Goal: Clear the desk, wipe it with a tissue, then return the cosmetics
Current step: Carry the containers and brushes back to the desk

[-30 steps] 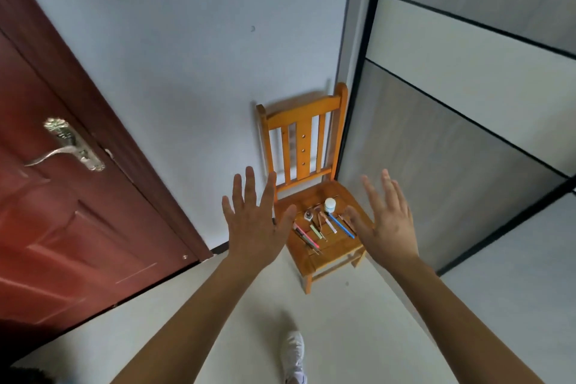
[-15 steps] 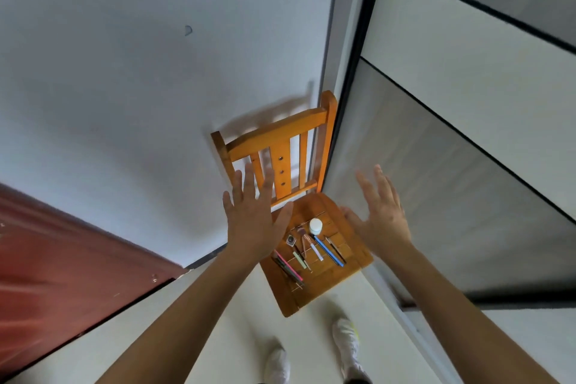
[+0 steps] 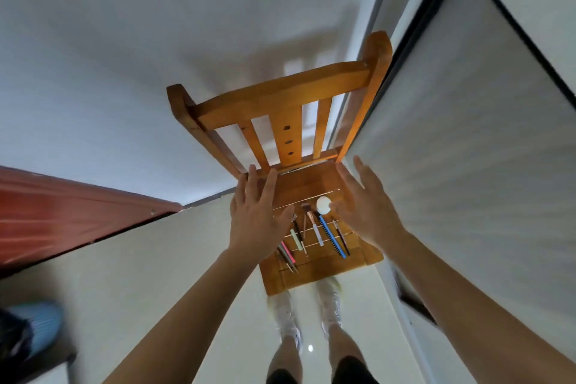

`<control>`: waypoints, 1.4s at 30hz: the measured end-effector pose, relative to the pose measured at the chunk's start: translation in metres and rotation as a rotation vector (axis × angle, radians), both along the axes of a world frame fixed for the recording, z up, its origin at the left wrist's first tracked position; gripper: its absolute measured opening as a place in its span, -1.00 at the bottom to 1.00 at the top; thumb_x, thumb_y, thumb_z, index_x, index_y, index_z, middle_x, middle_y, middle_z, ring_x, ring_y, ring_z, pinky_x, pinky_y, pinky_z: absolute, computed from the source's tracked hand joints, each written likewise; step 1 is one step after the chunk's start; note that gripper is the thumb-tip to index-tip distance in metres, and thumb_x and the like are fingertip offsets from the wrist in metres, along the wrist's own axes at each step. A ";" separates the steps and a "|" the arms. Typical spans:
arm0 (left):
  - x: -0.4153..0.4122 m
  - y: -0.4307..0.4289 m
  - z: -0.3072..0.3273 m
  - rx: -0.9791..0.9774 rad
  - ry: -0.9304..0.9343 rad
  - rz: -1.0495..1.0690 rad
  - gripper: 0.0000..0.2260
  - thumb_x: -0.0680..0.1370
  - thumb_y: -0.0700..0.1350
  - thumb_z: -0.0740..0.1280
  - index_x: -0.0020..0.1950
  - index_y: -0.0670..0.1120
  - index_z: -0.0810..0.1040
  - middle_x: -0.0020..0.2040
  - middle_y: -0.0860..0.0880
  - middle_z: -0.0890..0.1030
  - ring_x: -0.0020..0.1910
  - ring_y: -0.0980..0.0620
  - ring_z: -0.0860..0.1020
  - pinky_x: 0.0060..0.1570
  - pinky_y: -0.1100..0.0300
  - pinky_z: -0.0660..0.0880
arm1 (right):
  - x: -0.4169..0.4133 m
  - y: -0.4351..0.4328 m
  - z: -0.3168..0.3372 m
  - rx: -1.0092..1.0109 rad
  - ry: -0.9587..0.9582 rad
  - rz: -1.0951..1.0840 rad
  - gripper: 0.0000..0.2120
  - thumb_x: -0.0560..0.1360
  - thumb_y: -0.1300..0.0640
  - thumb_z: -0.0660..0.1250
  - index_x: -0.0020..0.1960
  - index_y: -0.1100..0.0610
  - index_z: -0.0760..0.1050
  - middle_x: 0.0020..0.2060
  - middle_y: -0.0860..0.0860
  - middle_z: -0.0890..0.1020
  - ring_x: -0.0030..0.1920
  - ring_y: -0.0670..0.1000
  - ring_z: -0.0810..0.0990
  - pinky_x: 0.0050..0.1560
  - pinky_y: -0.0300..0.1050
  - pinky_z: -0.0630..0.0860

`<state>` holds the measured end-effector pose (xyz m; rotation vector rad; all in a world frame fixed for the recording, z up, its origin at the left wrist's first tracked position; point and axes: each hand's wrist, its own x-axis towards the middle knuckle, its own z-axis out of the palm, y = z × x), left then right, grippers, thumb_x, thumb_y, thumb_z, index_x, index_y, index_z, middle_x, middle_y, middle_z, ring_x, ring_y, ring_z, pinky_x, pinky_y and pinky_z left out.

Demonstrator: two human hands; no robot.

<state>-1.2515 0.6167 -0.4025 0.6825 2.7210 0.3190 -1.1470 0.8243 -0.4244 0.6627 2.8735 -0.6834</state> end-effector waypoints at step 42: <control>0.022 -0.091 0.001 0.511 0.124 0.774 -0.60 0.51 0.04 0.47 0.33 0.04 0.52 0.27 0.04 0.60 0.22 0.06 0.55 0.20 -0.06 0.55 | -0.055 -0.110 -0.027 -0.493 0.246 0.088 -0.33 0.40 -0.28 0.48 0.39 -0.25 0.25 0.27 -0.25 0.45 0.22 -0.19 0.43 0.02 -0.45 0.33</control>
